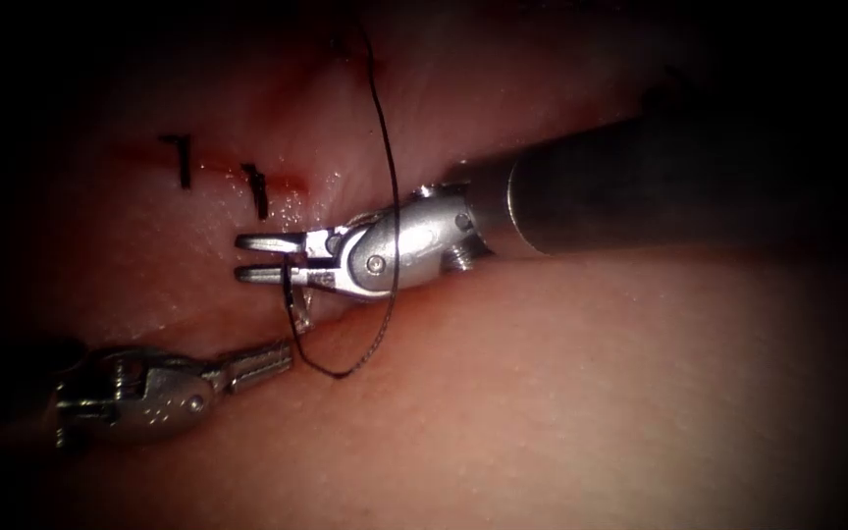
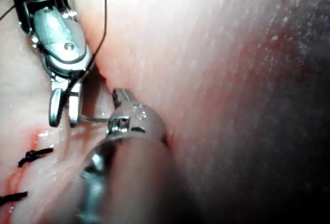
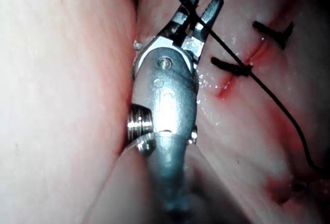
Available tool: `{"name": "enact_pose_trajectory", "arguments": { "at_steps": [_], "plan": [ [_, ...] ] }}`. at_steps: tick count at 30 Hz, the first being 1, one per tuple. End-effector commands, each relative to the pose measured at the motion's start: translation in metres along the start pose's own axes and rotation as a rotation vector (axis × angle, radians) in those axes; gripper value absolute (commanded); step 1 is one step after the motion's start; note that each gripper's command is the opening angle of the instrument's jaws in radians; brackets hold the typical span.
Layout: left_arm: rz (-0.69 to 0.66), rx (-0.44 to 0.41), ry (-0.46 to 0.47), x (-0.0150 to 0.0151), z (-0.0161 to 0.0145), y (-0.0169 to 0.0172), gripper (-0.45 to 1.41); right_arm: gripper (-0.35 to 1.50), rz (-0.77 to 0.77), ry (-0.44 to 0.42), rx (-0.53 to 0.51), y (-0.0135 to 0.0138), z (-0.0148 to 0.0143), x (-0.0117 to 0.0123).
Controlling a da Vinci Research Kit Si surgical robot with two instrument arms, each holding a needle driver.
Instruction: Wound Closure
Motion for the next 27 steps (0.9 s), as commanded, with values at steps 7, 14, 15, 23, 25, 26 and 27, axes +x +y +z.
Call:
{"name": "enact_pose_trajectory", "arguments": {
  "at_steps": [7, 14, 15, 23, 25, 26, 27],
  "plan": [
    [0.002, 0.002, -0.002, -0.0003, 0.0006, -0.0002, -0.15, -0.35, 0.017, -0.015, 0.01, -0.0001, -0.0004, -0.0008],
    [0.001, 0.001, -0.006, -0.0004, 0.0006, -0.0002, -0.18, -0.35, 0.043, -0.055, 0.028, -0.0004, -0.0019, -0.0013],
    [0.001, 0.001, -0.006, -0.0004, 0.0006, -0.0002, -0.18, -0.35, 0.048, -0.058, 0.029, -0.0004, -0.002, -0.0014],
    [0.001, 0.002, -0.007, -0.0004, 0.0006, -0.0003, -0.18, -0.35, 0.069, -0.116, 0.044, -0.0009, -0.0019, -0.0026],
    [0.001, 0.002, -0.007, -0.0004, 0.0006, -0.0002, -0.18, -0.35, 0.072, -0.117, 0.043, -0.0011, -0.0018, -0.0027],
    [0.001, 0.002, -0.007, -0.0004, 0.0006, -0.0002, -0.18, -0.35, 0.072, -0.12, 0.045, -0.0012, -0.0018, -0.0028],
    [0.001, 0.002, -0.007, -0.0004, 0.0006, -0.0002, -0.18, -0.35, 0.072, -0.125, 0.048, -0.0012, -0.0018, -0.0028]
  ]
}}
